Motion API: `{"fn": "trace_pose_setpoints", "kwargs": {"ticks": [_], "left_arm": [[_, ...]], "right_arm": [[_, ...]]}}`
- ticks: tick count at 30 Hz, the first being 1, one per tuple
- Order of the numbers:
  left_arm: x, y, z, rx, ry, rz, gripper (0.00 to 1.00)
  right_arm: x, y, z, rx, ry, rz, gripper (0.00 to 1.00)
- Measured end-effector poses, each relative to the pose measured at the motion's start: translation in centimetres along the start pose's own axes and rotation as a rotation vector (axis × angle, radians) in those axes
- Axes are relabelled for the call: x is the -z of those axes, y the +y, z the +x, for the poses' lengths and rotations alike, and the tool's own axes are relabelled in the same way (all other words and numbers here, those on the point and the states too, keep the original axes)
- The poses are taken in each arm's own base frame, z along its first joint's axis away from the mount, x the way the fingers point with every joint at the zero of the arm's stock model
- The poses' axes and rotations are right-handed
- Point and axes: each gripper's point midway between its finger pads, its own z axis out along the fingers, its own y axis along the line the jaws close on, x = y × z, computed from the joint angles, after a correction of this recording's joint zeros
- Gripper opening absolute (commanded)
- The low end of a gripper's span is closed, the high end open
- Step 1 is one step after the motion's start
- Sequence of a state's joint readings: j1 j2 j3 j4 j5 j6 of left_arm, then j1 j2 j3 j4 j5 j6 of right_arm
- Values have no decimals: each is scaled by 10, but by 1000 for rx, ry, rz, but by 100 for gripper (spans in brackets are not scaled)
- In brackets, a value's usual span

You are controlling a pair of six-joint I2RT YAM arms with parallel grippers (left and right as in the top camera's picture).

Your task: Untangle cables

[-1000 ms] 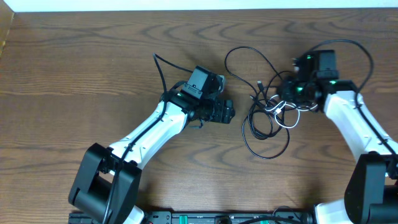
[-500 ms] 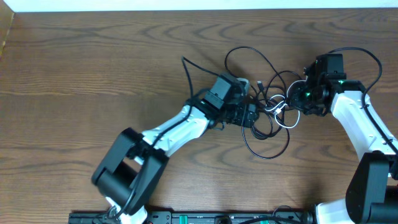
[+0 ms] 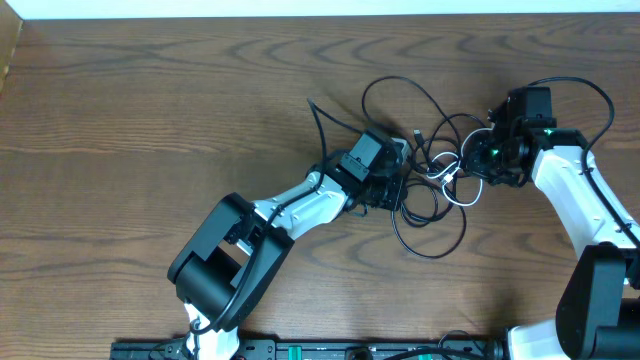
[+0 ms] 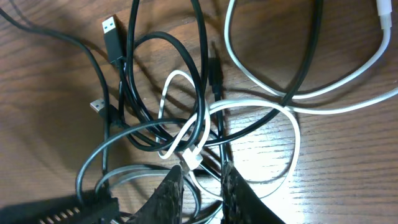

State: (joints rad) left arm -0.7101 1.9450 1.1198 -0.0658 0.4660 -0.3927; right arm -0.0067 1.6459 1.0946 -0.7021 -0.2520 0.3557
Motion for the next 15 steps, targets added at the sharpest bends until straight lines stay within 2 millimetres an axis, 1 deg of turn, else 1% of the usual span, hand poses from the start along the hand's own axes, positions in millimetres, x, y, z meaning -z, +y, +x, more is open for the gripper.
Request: {"fn": "trace_pose_setpoints", "kwargs": {"ticks": [4,6,8,10,12,15], "left_arm": [[2,9,16,32,66,-27,7],[5,20,24,65,103,-57,8],[10,34,28,104,125,-85,7],[17,47,26,139,127,-107,7],[27,59,22,171,119,-124,8],[39,69,12,190,87,-138,7]], "right_arm": [[0,6,-1,3,1,-36,22],[0,9,0,3,6,-48,23],[0,11,1,7,11,-55,24],[-1,14,3,17,15,-60,24],[-2,23,7,42,22,-68,25],[-7,40,13,93,26,-84,25]]}}
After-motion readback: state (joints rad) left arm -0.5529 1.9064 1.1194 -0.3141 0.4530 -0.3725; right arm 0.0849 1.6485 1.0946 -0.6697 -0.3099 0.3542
